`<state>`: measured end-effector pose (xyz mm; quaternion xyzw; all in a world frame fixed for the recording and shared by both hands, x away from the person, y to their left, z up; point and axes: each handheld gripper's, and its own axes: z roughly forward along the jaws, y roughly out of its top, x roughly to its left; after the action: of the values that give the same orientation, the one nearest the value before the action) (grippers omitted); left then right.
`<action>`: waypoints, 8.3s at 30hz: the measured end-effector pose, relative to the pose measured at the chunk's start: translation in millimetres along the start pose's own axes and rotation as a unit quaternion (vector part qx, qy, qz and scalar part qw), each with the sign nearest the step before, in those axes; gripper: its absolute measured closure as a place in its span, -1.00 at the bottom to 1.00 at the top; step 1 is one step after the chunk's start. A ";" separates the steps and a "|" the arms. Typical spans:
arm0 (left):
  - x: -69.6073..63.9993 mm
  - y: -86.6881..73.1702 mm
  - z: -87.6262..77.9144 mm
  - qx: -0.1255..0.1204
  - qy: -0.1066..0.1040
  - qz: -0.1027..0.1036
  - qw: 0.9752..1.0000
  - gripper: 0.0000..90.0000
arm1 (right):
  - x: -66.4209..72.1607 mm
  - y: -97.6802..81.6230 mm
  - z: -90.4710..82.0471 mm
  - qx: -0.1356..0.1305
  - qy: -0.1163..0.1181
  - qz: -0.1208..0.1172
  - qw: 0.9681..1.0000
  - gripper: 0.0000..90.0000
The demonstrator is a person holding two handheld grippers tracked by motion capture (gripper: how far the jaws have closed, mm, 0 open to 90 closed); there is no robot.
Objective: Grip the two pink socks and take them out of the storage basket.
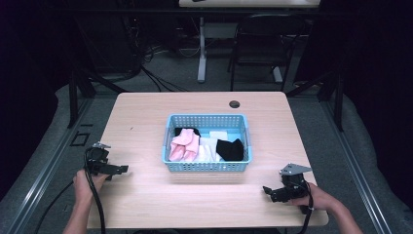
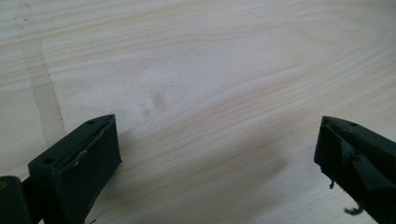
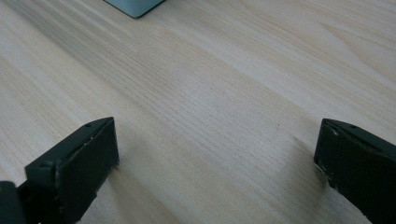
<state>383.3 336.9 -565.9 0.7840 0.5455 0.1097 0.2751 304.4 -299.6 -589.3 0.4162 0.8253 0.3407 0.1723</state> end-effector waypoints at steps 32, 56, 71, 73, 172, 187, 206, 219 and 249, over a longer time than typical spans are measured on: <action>-89.2 111.1 -66.7 -0.039 -0.065 0.109 0.991 -1.00 | 0.0 0.0 0.0 0.000 0.000 0.000 1.000 -1.00; -173.0 174.6 -7.2 0.024 -0.095 0.195 0.976 -0.86 | 0.0 0.0 0.0 0.000 0.000 0.000 1.000 -1.00; -198.7 184.4 40.2 0.076 -0.076 0.206 0.973 -0.61 | 0.0 0.0 0.0 0.000 0.000 0.000 1.000 -1.00; -201.2 185.1 46.3 0.082 -0.073 0.206 0.972 -0.59 | 0.0 0.0 0.0 0.000 0.000 0.000 1.000 -1.00; -206.0 221.3 -49.3 0.012 -0.069 0.218 0.973 0.96 | -0.5 -0.2 -0.8 0.003 -0.001 -0.005 1.000 -1.00; -213.0 236.7 -89.3 -0.007 -0.079 0.235 0.969 0.96 | -0.2 -0.4 -0.3 0.001 -0.001 -0.002 1.000 -1.00; -191.9 239.2 -135.5 -0.040 -0.070 0.222 0.972 0.96 | -0.3 -0.4 -0.3 0.001 -0.001 -0.002 1.000 -1.00; -142.1 226.0 -174.5 -0.060 -0.037 0.182 0.981 0.96 | -0.3 -0.4 -0.3 0.001 -0.001 -0.002 1.000 -1.00; -66.6 179.1 -144.9 -0.032 -0.004 0.096 0.995 0.96 | -0.5 -0.2 -0.6 0.003 -0.001 -0.003 1.000 -1.00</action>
<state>431.9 275.7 -339.1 0.8241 0.4625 0.1504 0.2905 304.3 -300.3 -589.0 0.4145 0.8274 0.3370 0.1731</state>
